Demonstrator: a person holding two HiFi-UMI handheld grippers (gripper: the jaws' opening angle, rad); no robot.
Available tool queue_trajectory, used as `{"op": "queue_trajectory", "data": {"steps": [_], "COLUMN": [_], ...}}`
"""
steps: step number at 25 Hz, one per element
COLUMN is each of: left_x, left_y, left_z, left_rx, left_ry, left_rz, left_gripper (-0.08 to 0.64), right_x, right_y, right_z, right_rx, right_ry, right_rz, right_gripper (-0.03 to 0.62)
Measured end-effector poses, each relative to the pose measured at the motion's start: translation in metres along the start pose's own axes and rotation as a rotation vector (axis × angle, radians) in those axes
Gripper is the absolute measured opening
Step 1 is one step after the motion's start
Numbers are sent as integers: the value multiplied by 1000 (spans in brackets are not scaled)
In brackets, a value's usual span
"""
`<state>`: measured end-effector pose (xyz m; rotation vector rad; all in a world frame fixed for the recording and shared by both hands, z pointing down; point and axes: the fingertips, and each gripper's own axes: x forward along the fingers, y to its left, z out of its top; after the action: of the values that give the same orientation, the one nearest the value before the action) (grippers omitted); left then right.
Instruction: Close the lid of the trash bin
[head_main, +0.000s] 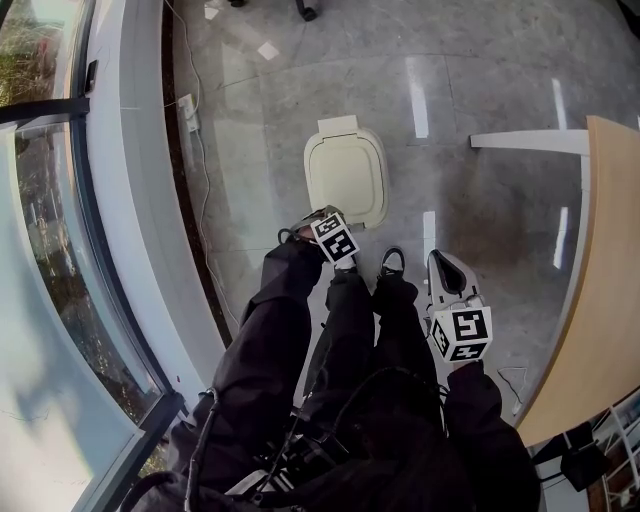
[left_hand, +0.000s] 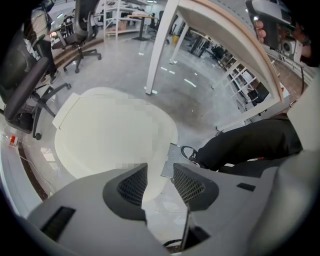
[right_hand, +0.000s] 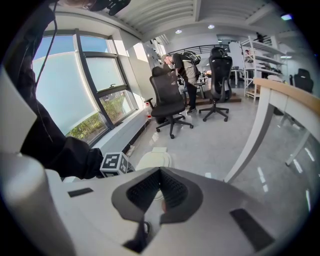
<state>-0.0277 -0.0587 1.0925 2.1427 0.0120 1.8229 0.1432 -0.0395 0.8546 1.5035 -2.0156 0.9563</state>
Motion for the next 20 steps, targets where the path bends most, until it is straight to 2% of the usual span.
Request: {"op": "queue_trajectory", "data": {"steps": [10,20], "left_x": [13,13], "left_y": [5,3], "left_z": [-2,-2], "left_rx": [8,-27], "left_ry": [11,1], "left_rz": [35,26], "left_gripper": [149,150], "right_x": [3,2], "right_y": [-11,-9], "right_z": [-9,-5], "right_rx": [8,1], "right_ry": [0,-7], "right_rz": [-5,0], "right_gripper": [5,5]}}
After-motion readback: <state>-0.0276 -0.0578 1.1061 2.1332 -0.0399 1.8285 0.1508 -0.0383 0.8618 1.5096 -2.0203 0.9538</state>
